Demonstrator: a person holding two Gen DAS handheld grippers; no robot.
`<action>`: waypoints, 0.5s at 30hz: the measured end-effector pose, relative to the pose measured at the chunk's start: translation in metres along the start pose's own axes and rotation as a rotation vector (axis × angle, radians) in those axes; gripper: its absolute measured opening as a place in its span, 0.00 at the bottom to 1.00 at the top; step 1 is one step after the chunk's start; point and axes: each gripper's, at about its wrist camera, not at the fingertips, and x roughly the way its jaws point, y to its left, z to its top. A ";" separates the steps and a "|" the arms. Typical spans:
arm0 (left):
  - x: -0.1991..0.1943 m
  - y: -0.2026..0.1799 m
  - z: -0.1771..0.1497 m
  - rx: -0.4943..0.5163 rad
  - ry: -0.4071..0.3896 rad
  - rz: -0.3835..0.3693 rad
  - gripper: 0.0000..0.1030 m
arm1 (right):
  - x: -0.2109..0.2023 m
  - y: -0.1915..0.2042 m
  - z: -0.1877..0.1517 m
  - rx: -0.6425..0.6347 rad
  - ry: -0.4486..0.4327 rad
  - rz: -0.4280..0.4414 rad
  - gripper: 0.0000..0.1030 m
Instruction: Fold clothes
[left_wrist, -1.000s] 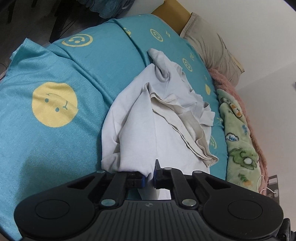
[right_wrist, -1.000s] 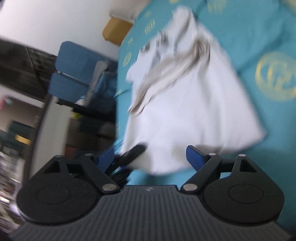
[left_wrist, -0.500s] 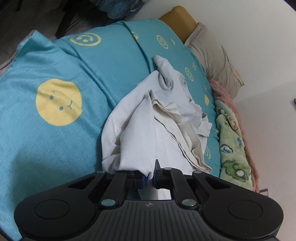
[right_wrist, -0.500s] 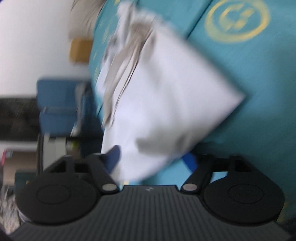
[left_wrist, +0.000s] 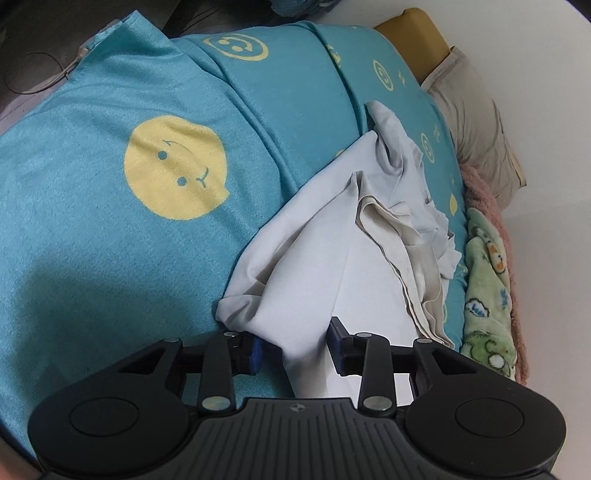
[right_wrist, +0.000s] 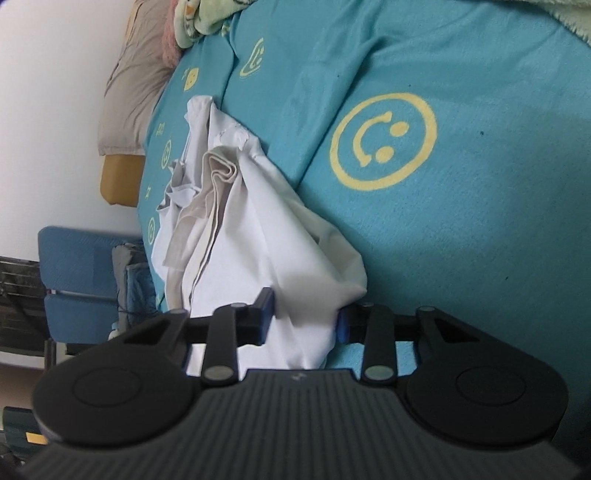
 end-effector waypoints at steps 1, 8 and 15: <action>0.000 0.000 0.000 -0.002 -0.001 -0.001 0.36 | 0.002 0.001 -0.001 -0.008 0.011 0.003 0.33; 0.002 -0.003 0.001 0.015 -0.011 -0.005 0.29 | 0.005 0.007 -0.002 -0.028 0.037 0.017 0.22; -0.016 -0.020 -0.003 0.104 -0.060 -0.045 0.07 | -0.006 0.023 0.003 -0.112 -0.025 0.081 0.10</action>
